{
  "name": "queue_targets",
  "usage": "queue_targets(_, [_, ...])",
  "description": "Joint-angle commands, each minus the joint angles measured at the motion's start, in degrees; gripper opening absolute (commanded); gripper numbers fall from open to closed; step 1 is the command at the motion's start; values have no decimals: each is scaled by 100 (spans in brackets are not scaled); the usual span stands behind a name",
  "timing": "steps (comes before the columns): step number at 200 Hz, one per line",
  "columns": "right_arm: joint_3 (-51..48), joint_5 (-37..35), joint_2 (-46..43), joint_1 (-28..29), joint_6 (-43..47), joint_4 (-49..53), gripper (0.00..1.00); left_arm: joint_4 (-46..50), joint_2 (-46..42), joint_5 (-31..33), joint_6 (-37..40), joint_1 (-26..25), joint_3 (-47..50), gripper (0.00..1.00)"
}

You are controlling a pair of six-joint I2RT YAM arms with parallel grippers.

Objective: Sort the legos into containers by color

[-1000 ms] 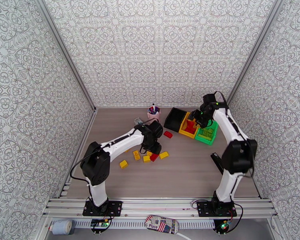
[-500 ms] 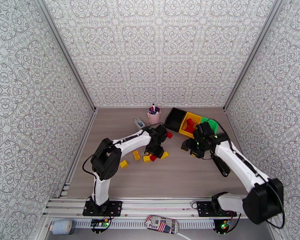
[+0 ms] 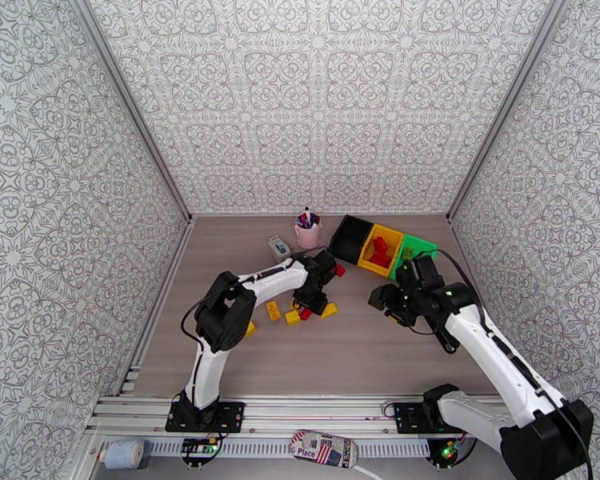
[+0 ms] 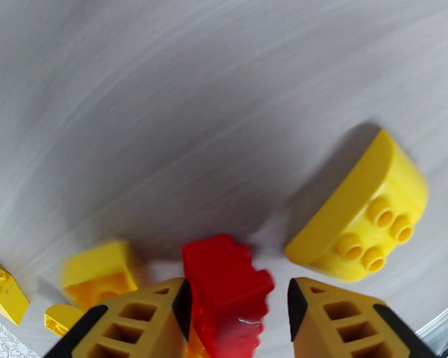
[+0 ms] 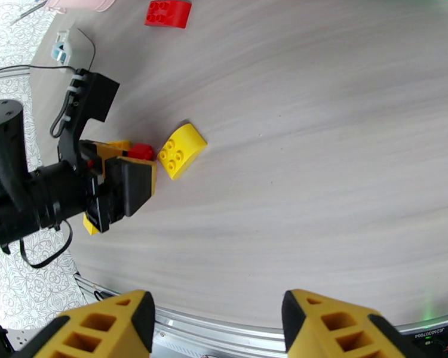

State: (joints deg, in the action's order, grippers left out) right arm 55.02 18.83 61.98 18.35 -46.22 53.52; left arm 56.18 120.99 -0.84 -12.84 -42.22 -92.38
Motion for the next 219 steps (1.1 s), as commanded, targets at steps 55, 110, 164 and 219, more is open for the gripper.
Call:
queue_targets(55, [-307, -15, -330, 55, -122, 189, 61, 130, -78, 359, -49, 25, 9, 48])
queue_targets(110, [-404, 34, -352, 55, -161, 115, 66, 75, -211, 418, -193, -31, 339, 46])
queue_targets(164, [-587, 136, -398, 59, -240, -43, 67, -46, -366, 416, -312, -110, 694, 42])
queue_targets(219, [-587, 402, -271, 72, -378, -367, 67, -113, -648, 517, -438, -259, 703, 29])
